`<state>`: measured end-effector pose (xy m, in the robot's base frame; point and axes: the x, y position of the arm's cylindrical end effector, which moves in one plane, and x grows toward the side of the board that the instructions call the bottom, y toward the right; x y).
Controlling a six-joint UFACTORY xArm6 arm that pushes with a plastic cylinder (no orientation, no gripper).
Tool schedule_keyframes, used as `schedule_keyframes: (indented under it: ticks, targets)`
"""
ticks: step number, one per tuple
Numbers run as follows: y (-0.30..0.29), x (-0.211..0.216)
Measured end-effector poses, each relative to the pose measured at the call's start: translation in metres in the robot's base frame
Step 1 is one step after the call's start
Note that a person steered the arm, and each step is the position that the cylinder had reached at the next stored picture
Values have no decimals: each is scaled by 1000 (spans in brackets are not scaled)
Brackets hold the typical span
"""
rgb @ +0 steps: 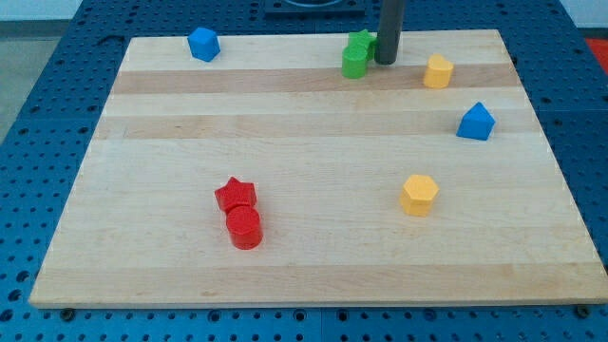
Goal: Point at yellow heart
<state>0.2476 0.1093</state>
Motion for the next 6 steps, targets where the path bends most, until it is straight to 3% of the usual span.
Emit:
schedule_keyframes:
  ticks: [4, 6]
  targets:
    - [73, -5]
    - [80, 15]
